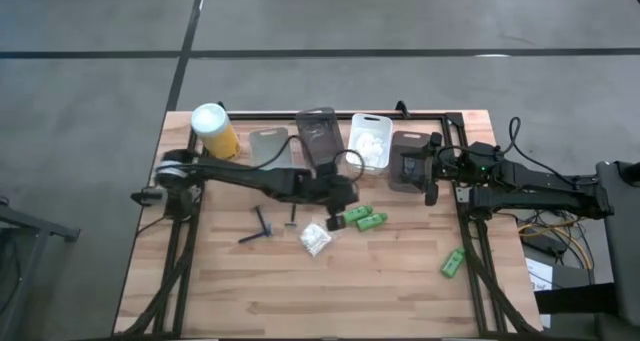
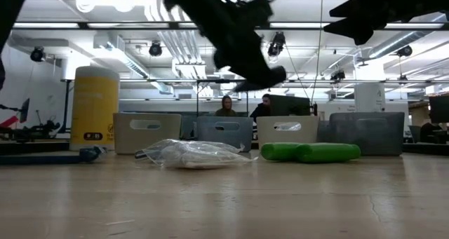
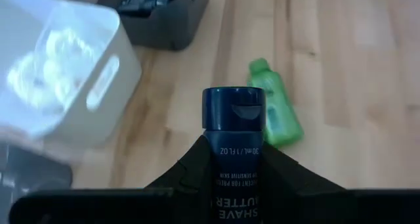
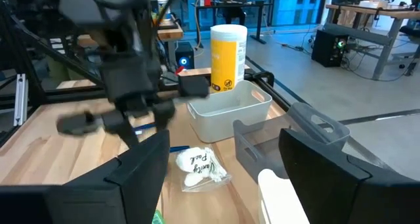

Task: Pick & Place Travel size toiletries
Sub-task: Move the blue shave cream to the top of the green shampoo

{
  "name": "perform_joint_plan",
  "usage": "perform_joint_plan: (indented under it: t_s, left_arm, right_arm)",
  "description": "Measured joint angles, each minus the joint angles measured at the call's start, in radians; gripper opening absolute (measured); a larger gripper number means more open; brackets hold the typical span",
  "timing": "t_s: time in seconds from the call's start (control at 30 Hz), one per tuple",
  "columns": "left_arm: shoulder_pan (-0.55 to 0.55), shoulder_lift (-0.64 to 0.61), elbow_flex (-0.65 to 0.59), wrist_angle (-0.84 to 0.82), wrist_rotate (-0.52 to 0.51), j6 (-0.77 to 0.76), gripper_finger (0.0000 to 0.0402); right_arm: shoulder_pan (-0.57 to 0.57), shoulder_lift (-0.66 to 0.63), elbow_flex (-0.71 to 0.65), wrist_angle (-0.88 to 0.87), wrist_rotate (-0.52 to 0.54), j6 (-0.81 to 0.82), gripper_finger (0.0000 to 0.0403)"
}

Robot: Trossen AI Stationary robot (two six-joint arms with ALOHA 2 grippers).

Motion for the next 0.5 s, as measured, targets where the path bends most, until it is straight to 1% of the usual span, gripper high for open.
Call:
perform_joint_plan:
  t_s: [0.17, 0.3, 0.4, 0.5]
  left_arm:
    - [0.037, 0.147, 0.144, 0.002, 0.003, 0.161, 0.0090]
    - [0.058, 0.244, 0.233, 0.034, 0.003, 0.297, 0.0090]
    - [0.066, 0.303, 0.275, 0.084, 0.003, 0.378, 0.0090]
    - [0.072, 0.340, 0.283, 0.152, 0.003, 0.421, 0.0090]
  right_arm:
    - [0.000, 0.000, 0.000, 0.000, 0.000, 0.000, 0.0267]
    - [0.000, 0.000, 0.000, 0.000, 0.000, 0.000, 0.0258]
    - [0.000, -0.001, 0.000, 0.000, 0.000, 0.000, 0.0250]
    - [0.000, -0.001, 0.000, 0.000, 0.000, 0.000, 0.0242]
